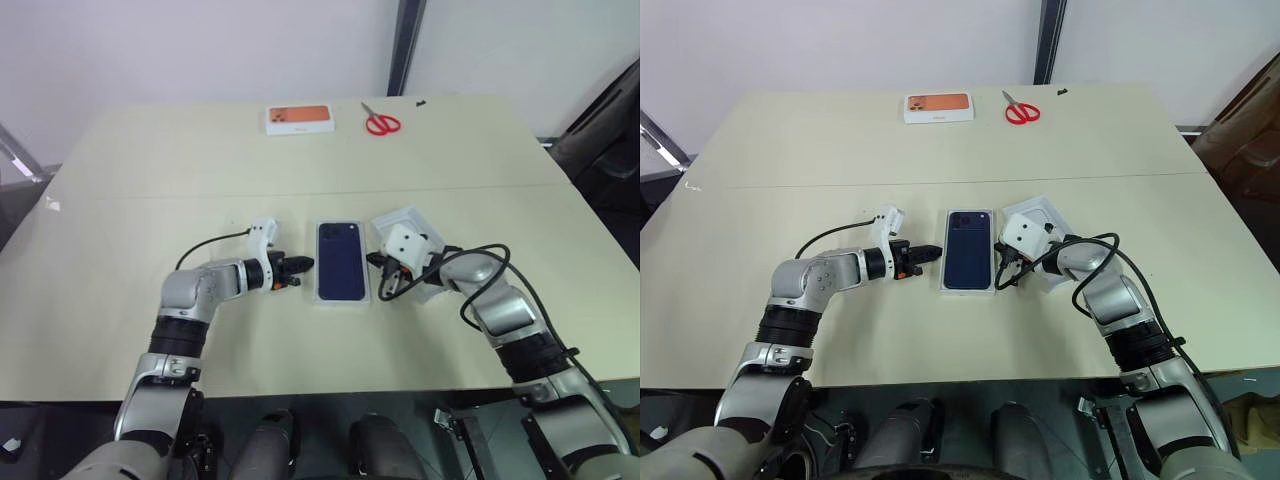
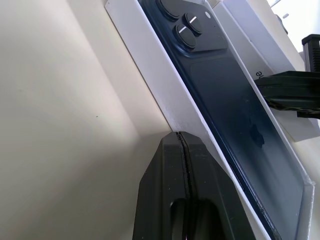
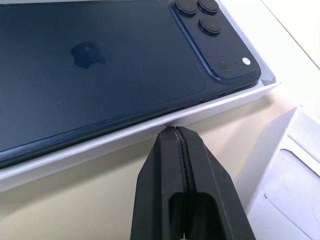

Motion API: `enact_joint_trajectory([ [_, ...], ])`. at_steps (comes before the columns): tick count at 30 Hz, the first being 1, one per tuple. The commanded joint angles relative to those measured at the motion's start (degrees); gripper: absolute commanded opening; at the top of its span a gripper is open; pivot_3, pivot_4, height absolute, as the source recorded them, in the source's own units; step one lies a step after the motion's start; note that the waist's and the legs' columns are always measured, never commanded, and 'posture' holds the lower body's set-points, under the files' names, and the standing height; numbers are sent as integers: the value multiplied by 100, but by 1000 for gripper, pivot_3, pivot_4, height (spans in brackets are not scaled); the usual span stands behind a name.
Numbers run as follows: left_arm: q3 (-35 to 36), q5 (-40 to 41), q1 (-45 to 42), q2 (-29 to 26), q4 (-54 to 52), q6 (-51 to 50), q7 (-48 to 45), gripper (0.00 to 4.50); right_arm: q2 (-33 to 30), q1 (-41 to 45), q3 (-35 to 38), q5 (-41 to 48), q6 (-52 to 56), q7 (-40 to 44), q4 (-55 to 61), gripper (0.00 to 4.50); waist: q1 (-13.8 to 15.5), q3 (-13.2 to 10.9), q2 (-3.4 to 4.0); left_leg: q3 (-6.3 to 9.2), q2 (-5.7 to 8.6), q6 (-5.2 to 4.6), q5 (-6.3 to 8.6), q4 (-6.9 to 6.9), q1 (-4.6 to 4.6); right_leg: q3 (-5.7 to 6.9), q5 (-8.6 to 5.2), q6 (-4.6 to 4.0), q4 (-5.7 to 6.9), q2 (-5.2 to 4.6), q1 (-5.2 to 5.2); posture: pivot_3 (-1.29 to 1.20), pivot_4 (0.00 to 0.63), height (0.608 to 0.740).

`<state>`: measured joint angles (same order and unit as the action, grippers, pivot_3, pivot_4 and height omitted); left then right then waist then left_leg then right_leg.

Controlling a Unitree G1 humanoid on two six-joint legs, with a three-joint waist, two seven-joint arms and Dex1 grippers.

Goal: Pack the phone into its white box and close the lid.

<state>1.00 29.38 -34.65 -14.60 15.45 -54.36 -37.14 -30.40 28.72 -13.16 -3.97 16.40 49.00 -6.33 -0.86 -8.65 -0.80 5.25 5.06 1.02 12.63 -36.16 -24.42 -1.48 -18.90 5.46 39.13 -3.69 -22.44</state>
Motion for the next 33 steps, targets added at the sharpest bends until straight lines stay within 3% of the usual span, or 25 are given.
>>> enact_joint_trajectory([
  [1, -74, 80, -76, 74, -246, -1, -119, 40, 105, 116, -114, 68, -201, 95, 251, 0, 0, 0, 0, 0, 0, 0, 0, 0, 0, 0, 0, 0, 0, 0, 0, 0, 150, 734],
  [12, 44, -7, -71, -75, -176, 140, -75, 40, -147, 53, -58, 11, -241, 261, 314, 0, 7, 0, 0, 0, 0, 0, 0, -1, 0, 0, 0, 0, 0, 0, 0, 0, 150, 734],
  [19, 169, 22, 3, -596, -299, 254, -384, 40, -435, -45, 314, 323, 214, 425, 691, 0, 4, 0, 0, 0, 0, 0, 0, 0, -1, 0, 0, 0, 0, 0, -2, 0, 150, 734],
  [21, 295, 172, -16, -810, -276, 131, -599, 0, -488, -60, 553, 683, 754, 535, 872, 537, 6, 0, 0, 0, 0, 0, 0, 0, -1, 0, 0, 0, 0, 0, -2, 0, 150, 734],
  [22, 332, 196, -23, -899, -277, 140, -664, 589, -556, -68, 598, 697, 812, 523, 936, 873, 7, 0, 0, 0, 0, 0, 0, 0, -2, -1, 0, 0, 0, -1, -2, 0, 150, 734],
  [24, 379, 179, 2, -1104, -346, 289, -818, 1324, -698, -90, 701, 672, 833, 444, 1022, 1755, 18, 0, 0, 0, 0, 0, 0, 0, -1, 0, 0, 0, -1, -1, -1, 0, 150, 734],
  [29, 426, 218, 174, -1446, -510, 728, -1370, 3848, -748, -101, 1038, 930, 1302, 260, 1278, 4322, 17, 0, 0, 0, 1, -1, 1, 1, -2, -1, 0, 0, -2, -4, -1, 0, 150, 734],
  [30, 468, 246, 222, -1473, -591, 909, -1506, 4403, -711, -112, 1078, 1027, 1601, 210, 1386, 4500, 16, -1, 0, 0, 0, -1, 1, 2, -1, -1, 0, 0, -2, -4, -1, 0, 150, 734],
  [33, 484, 352, 330, -1590, -800, 1172, -1918, 4463, -512, -178, 1070, 1250, 2341, -46, 1879, 4500, 15, -1, 1, 0, -1, -1, 1, 3, -2, -2, 0, -1, -2, -5, -3, 0, 150, 734],
])
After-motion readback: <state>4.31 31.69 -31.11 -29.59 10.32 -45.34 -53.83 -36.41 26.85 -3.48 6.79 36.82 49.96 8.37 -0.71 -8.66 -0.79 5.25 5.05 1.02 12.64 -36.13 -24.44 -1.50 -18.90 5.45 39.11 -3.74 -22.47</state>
